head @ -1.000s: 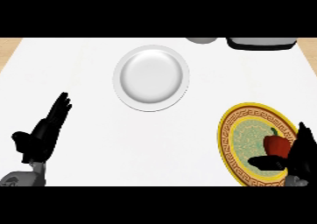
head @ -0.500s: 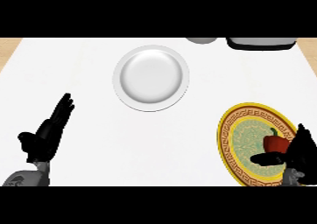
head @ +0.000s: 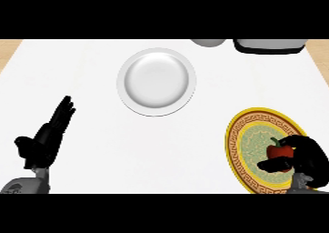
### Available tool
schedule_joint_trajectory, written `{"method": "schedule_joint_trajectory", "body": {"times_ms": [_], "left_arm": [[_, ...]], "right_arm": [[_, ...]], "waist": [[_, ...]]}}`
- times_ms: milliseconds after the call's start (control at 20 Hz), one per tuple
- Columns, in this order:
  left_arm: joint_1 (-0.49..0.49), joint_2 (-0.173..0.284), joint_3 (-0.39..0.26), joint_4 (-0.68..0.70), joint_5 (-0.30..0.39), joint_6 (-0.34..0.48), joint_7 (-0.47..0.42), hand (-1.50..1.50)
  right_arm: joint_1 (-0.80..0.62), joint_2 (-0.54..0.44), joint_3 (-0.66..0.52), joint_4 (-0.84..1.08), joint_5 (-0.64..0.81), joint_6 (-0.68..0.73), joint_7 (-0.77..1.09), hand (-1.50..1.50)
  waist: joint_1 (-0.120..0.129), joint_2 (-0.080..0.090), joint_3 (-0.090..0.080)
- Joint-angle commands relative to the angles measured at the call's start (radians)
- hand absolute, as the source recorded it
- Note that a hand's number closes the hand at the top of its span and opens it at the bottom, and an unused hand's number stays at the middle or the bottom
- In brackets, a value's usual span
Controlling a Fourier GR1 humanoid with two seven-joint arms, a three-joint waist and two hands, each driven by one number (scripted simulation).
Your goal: Pick the bell pepper from the plate and place it in the plate
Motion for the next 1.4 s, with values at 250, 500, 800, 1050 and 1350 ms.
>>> {"method": "schedule_joint_trajectory", "body": {"times_ms": [250, 500, 800, 1050, 1350], "left_arm": [[-0.064, -0.042, -0.002, 0.026, -0.023, 0.02, 0.037, 0.0], [0.051, -0.006, 0.005, -0.095, -0.009, -0.005, 0.052, 0.0], [0.037, -0.011, 0.026, -0.023, -0.012, -0.035, 0.011, 0.0], [-0.002, -0.01, 0.037, -0.079, 0.006, -0.04, 0.082, 0.0], [-0.003, -0.022, 0.036, -0.001, -0.041, -0.03, -0.003, 0.0]], "right_arm": [[0.052, 0.081, 0.199, -0.008, 0.109, -0.053, -0.105, 1.5], [0.124, 0.063, 0.322, -0.151, 0.245, -0.078, -0.117, 1.5], [0.213, 0.084, 0.495, -0.41, 0.39, -0.03, -0.043, 1.5], [0.138, 0.098, 0.583, -0.588, 0.502, 0.127, 0.056, 1.5], [-0.041, 0.138, 0.637, -0.624, 0.664, 0.152, 0.096, 1.5]], "waist": [[-0.004, 0.009, 0.013], [0.009, 0.004, 0.014], [-0.005, 0.007, 0.012], [-0.002, 0.007, 0.013], [0.002, 0.009, 0.012]]}}
